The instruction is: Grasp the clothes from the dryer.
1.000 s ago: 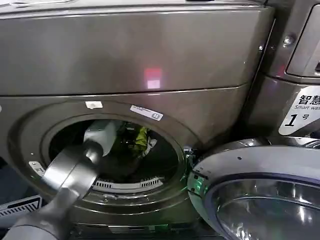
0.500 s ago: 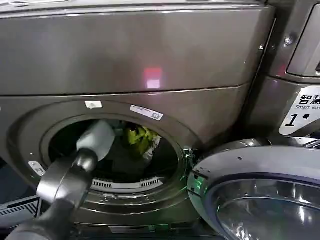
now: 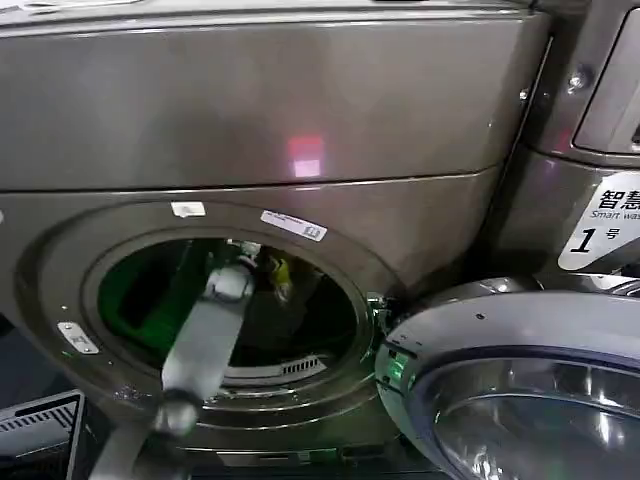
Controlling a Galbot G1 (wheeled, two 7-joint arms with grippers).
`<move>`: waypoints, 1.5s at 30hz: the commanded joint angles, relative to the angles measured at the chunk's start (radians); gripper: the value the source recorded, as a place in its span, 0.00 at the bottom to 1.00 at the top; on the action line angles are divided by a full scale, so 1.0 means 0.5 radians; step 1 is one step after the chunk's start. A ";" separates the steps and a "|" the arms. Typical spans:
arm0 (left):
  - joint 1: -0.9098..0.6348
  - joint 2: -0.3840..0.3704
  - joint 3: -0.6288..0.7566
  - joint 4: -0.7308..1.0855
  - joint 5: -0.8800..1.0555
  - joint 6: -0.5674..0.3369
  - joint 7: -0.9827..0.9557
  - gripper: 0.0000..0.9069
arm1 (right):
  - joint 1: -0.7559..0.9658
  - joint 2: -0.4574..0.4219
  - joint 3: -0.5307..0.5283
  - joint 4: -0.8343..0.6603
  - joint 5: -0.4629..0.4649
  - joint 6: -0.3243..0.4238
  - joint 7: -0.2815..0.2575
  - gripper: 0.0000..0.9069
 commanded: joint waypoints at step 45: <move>0.506 -0.211 -0.145 -0.562 0.153 0.027 -0.680 0.00 | -0.026 -0.009 0.086 -0.014 -0.099 0.053 -0.072 1.00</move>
